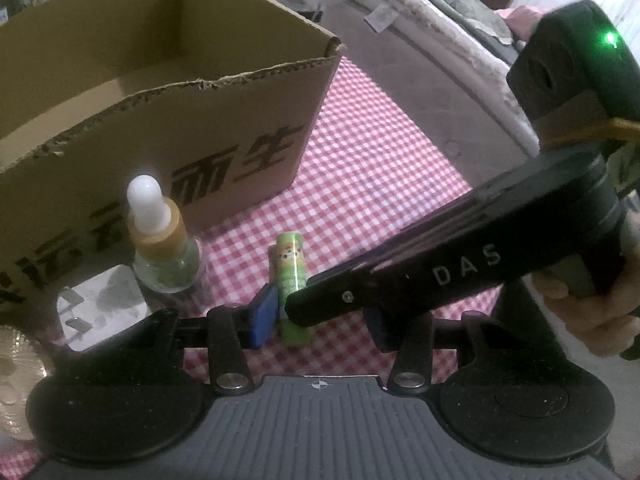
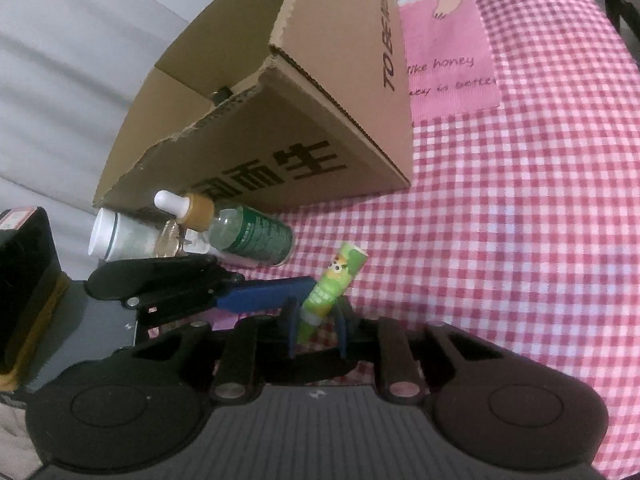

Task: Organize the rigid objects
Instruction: 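Grasp the green-and-white stick upright with the right gripper, then carry the green stick into the box and open the right gripper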

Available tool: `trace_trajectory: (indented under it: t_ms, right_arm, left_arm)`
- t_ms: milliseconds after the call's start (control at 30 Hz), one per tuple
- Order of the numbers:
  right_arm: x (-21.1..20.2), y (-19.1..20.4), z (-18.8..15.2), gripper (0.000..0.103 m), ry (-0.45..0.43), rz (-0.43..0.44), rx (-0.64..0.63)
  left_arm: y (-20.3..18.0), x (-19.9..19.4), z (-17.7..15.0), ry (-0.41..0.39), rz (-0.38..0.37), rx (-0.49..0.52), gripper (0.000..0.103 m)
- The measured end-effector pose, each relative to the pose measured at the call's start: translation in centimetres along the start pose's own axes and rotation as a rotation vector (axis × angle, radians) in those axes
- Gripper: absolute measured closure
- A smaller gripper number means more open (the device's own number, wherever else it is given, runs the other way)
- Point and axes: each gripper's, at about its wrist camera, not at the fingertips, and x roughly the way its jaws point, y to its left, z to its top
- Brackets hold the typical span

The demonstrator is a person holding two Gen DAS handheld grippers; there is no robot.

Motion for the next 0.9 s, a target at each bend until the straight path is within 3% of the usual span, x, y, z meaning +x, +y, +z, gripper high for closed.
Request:
trace_trajectory:
  t_ms: [133,500,733,900]
  right_arm:
    - [0.6,0.2,0.4,0.087,-0.025,-0.012,0.012]
    - [-1.1,-0.4,-1.6,0.087,-0.089,-0.015,0.061]
    - [-5.7,4.4,-3.4,0.087,-0.202,-0.032,-0.036]
    - [-8.3,9.9,-1.9,0.087,-0.283,-0.017,-0.169]
  left_arm:
    - [-0.7,-0.2,-0.5,-0.015,0.064,0.052,0.078]
    - [-2.0,-2.4,-1.7,-0.065,0.043,0.094,0.082]
    - [-3.0,-8.8,-1.7,-0.208,0.063,0.132,0.082]
    - [-1.9,-13.7,-0.8,-0.308,0.127,0.133,0.082]
